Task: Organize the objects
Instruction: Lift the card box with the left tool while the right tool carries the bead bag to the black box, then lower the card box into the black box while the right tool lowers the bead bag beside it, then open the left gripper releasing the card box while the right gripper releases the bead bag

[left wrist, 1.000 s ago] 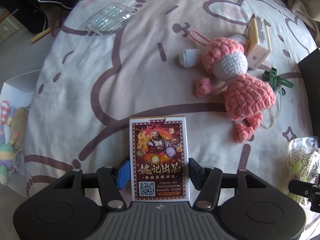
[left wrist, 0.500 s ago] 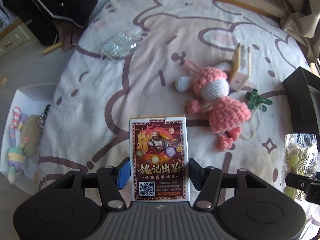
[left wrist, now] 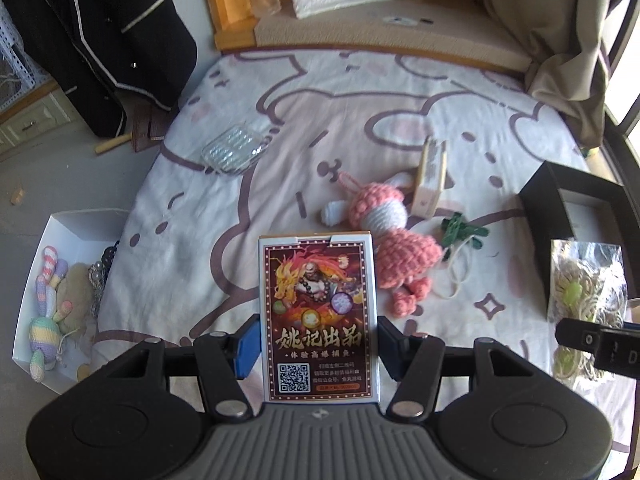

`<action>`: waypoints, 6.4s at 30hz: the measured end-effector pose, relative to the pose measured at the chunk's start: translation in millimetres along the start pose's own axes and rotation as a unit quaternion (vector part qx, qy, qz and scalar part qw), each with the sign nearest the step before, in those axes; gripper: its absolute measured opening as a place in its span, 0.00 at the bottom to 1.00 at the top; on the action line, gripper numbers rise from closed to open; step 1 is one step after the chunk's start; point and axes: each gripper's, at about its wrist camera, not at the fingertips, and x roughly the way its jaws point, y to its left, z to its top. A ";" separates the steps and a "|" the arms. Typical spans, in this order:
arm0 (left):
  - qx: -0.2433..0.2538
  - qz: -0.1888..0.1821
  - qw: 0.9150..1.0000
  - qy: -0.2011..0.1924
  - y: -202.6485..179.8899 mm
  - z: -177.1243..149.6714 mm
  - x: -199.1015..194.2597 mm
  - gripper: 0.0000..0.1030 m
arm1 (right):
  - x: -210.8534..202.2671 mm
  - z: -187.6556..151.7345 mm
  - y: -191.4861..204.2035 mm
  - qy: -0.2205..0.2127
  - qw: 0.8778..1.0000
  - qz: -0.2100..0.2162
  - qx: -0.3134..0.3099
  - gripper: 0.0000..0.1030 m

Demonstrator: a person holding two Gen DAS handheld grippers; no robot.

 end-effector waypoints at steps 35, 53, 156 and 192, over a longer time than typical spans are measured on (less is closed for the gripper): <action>-0.028 -0.039 0.994 -0.102 -52.5 16.7 -53.3 0.58 | -68.3 13.7 -11.6 -0.139 0.990 0.007 0.011 0.67; -0.036 -0.097 0.988 -0.111 -116.7 36.9 -42.9 0.58 | -80.7 25.5 -77.4 -0.164 0.984 -0.042 0.046 0.67; -0.049 -0.190 0.981 0.002 -187.3 79.3 71.1 0.35 | 69.5 55.3 -129.8 0.015 0.996 -0.083 0.005 0.77; 0.000 -0.105 0.991 -0.079 -187.4 63.8 -20.3 0.62 | -64.5 19.3 -156.0 -0.140 0.985 -0.084 0.063 0.83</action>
